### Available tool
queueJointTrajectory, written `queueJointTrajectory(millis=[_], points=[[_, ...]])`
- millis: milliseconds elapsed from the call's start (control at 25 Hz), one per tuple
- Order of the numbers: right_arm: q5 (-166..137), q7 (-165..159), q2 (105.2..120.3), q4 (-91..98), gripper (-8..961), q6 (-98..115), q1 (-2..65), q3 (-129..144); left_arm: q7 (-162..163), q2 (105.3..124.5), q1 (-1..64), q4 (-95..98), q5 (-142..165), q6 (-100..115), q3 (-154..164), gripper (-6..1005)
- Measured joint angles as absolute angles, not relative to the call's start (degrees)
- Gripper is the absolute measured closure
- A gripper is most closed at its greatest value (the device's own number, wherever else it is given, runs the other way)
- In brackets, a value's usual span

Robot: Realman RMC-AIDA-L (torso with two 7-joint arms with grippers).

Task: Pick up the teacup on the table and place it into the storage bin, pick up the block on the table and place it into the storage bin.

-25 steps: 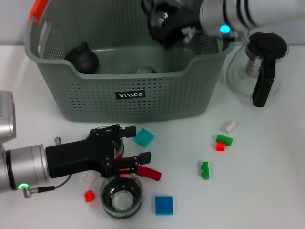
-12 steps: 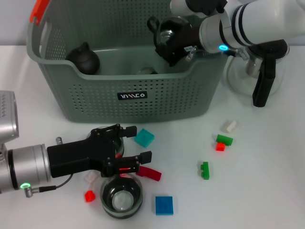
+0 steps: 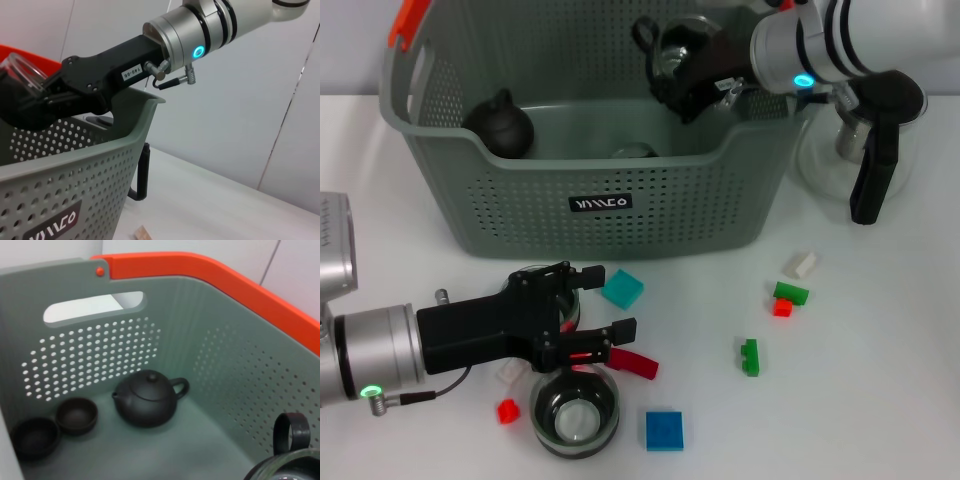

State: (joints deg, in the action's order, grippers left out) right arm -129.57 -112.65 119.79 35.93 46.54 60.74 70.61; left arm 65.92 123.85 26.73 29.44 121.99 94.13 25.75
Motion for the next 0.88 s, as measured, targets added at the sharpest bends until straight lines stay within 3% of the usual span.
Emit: queueJointTrajectory(millis=[800, 880], points=[[-136.59, -119.67, 119.61, 39.15, 879, 49.51, 60.9, 70.43, 65.92, 123.75, 26.91, 29.44, 121.99, 94.13, 25.75, 143], [-138.23, -120.92, 119.87, 40.21, 801, 49.51, 60.75, 70.58, 65.92, 123.75, 26.9, 29.44, 121.98, 94.14, 25.75, 143]])
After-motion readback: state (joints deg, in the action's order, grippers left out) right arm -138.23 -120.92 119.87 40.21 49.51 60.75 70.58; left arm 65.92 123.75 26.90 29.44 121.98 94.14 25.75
